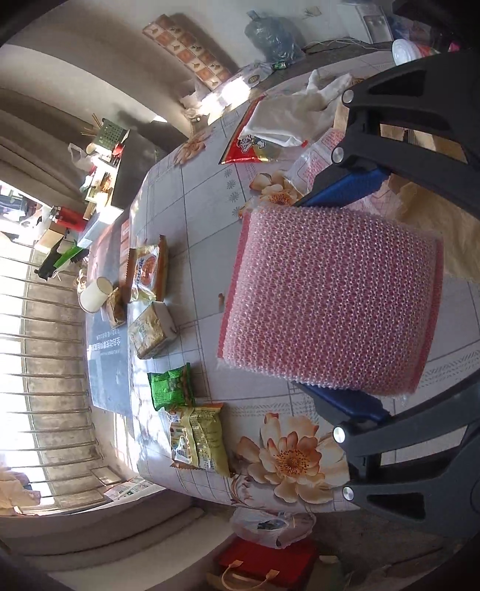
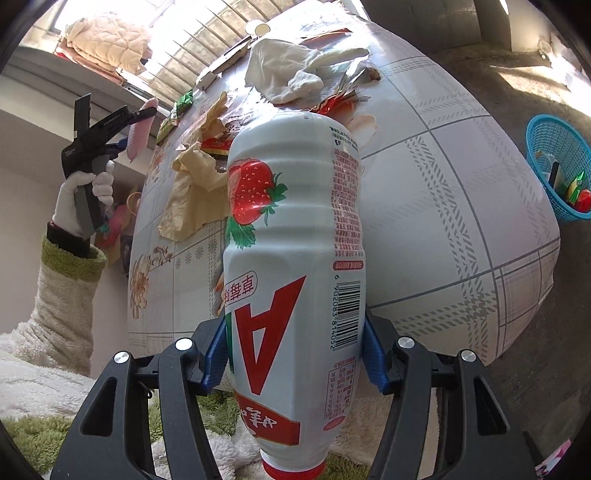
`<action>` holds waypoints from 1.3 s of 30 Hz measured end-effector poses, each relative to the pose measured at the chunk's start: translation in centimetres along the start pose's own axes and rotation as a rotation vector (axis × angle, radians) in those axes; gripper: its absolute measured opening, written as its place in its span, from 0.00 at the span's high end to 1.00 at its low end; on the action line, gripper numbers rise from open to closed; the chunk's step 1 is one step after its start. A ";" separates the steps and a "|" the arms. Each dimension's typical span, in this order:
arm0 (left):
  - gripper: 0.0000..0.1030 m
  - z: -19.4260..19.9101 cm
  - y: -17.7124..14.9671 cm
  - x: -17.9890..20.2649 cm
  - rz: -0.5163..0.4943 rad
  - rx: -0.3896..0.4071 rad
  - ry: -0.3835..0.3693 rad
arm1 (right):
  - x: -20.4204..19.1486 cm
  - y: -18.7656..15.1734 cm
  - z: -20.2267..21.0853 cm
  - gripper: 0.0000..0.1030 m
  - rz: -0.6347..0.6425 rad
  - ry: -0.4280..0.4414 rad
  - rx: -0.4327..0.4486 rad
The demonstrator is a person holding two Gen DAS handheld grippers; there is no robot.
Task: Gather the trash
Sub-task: 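Carry the sponge and bottle over the wastebasket and open both tools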
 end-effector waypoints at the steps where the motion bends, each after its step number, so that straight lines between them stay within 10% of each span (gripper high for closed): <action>1: 0.23 1.4 -0.4 0.5 -0.001 0.014 -0.024 | 0.1 -0.1 0.2 0.43 -0.008 0.006 0.006; 20: 0.23 10.3 -8.3 20.7 -0.256 -0.040 -0.393 | 4.8 -2.5 8.7 0.43 -0.122 0.010 0.256; 39: 0.22 -3.4 -17.9 46.1 -0.568 -0.352 -0.440 | 23.4 -8.0 14.6 0.43 -0.665 -0.080 0.452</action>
Point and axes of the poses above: each gripper's, at about its wrist camera, not at the fingertips, and z roughly against the way its jaws point, x to its right, y to its top, the point moved 3 cm from there along -z, roughly the way its jaws point, and after that the axes turned 10 degrees about z, right-handed, at the moved point
